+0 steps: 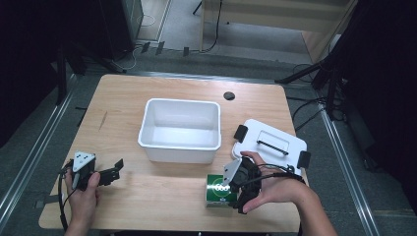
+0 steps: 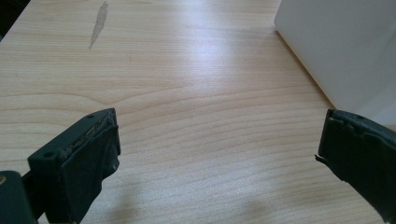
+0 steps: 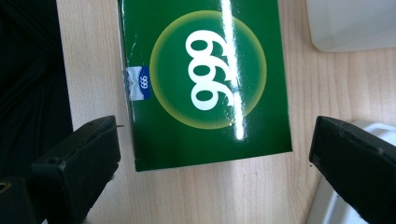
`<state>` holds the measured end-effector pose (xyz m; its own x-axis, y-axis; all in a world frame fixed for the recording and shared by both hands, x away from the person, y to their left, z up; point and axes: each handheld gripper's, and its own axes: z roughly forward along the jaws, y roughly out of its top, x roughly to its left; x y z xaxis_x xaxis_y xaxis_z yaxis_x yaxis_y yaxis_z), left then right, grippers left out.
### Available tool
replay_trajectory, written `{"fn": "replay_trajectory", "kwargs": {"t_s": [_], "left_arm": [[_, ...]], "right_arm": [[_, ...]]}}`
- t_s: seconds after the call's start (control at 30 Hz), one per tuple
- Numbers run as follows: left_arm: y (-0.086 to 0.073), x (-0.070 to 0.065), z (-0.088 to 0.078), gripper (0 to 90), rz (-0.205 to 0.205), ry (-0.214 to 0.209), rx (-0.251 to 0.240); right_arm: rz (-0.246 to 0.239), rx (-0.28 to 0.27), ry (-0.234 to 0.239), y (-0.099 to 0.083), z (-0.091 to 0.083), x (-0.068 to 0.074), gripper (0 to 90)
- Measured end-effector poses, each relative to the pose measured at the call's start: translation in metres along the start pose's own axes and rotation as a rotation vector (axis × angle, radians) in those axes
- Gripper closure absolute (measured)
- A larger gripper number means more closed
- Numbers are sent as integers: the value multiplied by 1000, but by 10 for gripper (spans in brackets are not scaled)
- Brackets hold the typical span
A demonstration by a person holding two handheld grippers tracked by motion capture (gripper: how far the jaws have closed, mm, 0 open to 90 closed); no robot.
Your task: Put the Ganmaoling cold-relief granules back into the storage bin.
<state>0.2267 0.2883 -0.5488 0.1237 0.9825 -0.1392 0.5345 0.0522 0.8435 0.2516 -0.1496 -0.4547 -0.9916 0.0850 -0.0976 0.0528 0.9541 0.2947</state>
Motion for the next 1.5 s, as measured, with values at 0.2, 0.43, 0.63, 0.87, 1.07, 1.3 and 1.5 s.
{"fn": "replay_trajectory", "kwargs": {"t_s": [0.2, 0.43, 0.63, 0.87, 1.07, 1.3, 1.5], "left_arm": [[0, 0, 0, 0, 1, 0, 1], [0, -1, 0, 0, 5, 3, 2], [0, -1, 0, 0, 4, 2, 3], [0, 0, 0, 0, 1, 2, -1], [0, 0, 0, 0, 1, 2, -1], [0, 0, 0, 0, -1, 0, -1], [0, 1, 0, 0, -5, 4, -1]], "right_arm": [[-2, 10, 8, 1, 5, 0, 18], [-12, 29, 12, 3, 13, -1, 18], [-16, 43, 21, 5, 20, -3, 18], [-28, 40, 25, 7, 26, -4, 45], [-39, 44, 34, 7, 31, -3, 84], [-39, 43, 47, 7, 34, -3, 118], [-53, 30, 49, 7, 32, -3, 149]]}}
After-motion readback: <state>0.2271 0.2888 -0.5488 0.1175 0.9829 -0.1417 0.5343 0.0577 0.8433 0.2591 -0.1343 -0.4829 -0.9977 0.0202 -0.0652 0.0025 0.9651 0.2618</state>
